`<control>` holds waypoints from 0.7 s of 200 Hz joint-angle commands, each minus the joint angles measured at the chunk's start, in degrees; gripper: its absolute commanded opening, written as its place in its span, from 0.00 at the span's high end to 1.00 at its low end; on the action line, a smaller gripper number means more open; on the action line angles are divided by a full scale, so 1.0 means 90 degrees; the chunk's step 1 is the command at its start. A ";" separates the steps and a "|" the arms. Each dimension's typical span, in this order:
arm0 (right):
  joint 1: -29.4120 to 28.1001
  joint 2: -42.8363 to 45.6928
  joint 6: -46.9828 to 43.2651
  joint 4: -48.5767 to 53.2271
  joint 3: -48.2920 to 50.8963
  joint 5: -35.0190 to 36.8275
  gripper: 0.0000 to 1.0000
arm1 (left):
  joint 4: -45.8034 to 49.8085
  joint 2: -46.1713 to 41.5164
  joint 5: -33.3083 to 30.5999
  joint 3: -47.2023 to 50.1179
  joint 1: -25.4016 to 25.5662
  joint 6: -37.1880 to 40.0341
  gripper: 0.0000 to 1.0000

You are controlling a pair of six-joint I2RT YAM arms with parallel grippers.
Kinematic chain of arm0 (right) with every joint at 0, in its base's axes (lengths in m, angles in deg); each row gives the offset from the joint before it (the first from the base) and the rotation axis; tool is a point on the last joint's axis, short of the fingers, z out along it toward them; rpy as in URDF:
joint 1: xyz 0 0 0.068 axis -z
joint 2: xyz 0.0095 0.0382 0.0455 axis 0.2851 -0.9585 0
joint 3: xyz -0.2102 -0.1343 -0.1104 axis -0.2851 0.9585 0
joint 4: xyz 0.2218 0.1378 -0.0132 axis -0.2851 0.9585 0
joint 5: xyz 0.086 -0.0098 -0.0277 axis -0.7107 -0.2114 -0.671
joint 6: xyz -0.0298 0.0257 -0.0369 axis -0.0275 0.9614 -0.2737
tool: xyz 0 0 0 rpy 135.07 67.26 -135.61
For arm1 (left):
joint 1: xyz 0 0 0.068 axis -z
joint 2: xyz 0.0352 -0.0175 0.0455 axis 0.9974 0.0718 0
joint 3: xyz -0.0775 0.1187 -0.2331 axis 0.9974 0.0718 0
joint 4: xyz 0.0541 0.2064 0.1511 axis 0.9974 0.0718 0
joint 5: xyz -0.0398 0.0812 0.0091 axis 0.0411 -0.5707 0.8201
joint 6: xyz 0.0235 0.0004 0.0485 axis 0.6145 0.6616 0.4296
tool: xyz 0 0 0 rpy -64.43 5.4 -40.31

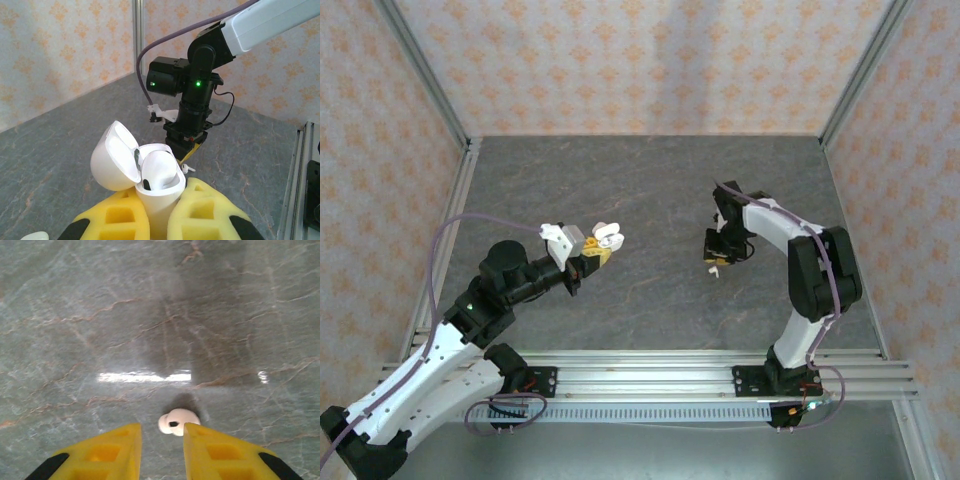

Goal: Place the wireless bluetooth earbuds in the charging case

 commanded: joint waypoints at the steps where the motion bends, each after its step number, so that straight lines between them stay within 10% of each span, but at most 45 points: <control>1: 0.0084 -0.0114 -0.0187 -0.0039 0.0181 -0.0005 0.72 | -0.0201 -0.0021 0.0125 -0.0219 0.0017 -0.0028 1.00; 140: 0.0084 -0.0217 -0.0216 -0.0349 0.0594 -0.0208 0.81 | -0.0151 -0.0047 0.0105 -0.0240 0.0022 -0.0021 1.00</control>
